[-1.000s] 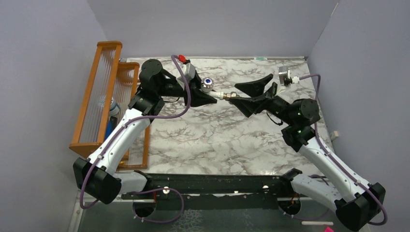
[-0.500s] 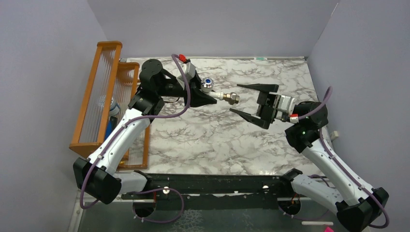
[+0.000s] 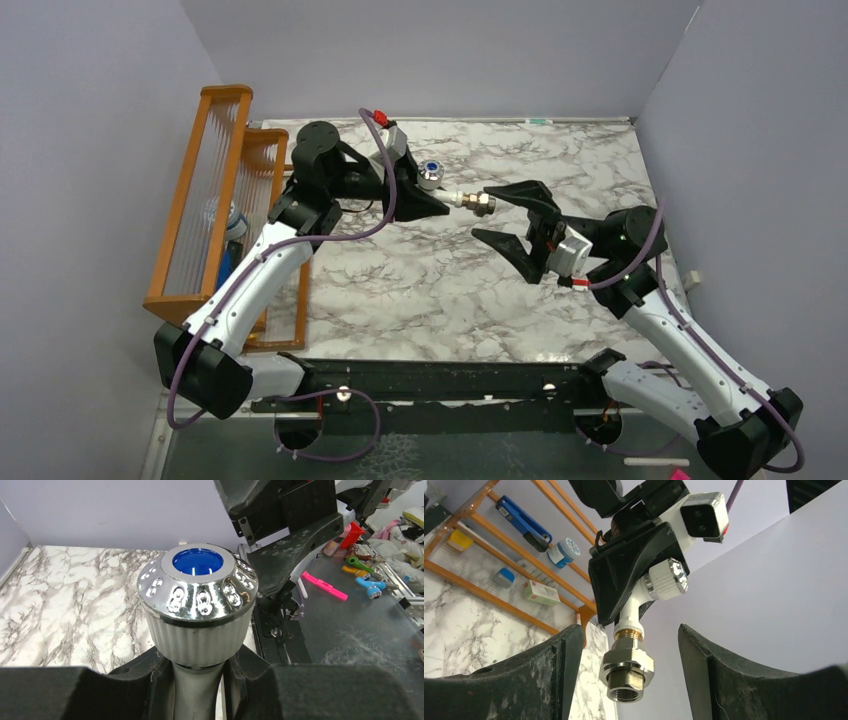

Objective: Install the water faucets

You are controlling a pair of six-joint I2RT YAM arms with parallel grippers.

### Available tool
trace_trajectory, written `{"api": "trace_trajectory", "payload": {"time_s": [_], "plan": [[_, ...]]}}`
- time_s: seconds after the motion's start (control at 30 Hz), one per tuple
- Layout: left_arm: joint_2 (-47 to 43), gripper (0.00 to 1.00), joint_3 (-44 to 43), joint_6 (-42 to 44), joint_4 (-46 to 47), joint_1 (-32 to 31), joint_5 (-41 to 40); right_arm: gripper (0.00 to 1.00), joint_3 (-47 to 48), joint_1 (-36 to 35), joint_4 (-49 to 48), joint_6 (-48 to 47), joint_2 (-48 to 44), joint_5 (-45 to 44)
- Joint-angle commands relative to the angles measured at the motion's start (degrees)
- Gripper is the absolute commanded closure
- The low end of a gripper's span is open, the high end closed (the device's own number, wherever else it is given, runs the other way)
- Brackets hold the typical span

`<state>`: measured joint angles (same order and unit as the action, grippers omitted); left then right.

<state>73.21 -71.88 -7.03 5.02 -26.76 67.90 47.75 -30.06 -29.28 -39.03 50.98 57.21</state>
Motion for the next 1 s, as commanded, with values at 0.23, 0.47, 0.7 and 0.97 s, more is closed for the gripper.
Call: {"api": "trace_trajectory", "payload": {"time_s": [0.23, 0.47, 0.7, 0.97], "plan": [[-0.7, 1.0, -2.89, -1.6, 3.33, -0.22, 1.84, 0.3, -1.3, -1.29, 6.08, -11.14, 0.07, -4.17], [-0.68, 1.0, -2.48, -2.35, 4.8, -0.22, 2.94, 0.35, -1.34, -1.79, 5.3, -13.4, 0.84, -6.86], [-1.06, 1.0, -2.1, -2.34, 4.75, -0.22, 3.33, 0.38, -1.06, -1.92, 6.44, -14.7, 1.09, -7.59], [-0.71, 1.0, -2.47, -2.21, 4.79, -0.22, 3.88, 0.59, -0.74, -2.01, 6.25, -13.03, 1.63, -7.78]]}}
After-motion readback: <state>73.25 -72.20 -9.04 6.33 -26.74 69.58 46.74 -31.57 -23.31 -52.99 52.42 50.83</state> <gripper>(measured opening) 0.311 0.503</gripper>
